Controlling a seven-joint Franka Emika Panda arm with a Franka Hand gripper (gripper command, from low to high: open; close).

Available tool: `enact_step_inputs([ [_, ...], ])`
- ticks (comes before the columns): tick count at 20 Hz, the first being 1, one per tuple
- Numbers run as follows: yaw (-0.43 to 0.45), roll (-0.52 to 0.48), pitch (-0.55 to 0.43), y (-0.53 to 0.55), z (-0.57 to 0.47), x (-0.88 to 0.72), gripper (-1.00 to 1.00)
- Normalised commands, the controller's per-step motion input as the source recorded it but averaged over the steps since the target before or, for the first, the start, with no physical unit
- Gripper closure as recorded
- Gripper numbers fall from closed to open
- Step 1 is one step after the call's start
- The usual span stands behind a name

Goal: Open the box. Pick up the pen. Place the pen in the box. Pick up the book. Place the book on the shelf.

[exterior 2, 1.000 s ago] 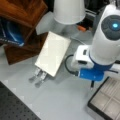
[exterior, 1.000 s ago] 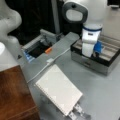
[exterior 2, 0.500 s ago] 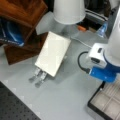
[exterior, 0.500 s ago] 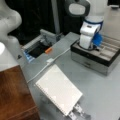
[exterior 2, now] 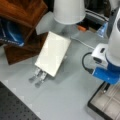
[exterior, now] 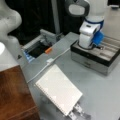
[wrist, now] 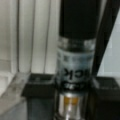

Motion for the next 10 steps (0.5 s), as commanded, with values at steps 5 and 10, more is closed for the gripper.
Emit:
enact_step_inputs([
  [5, -0.220, 0.133, -0.035, 0.26, -0.03, 0.04, 1.00],
  [10, -0.214, 0.030, -0.028, 0.23, -0.06, 0.04, 1.00],
])
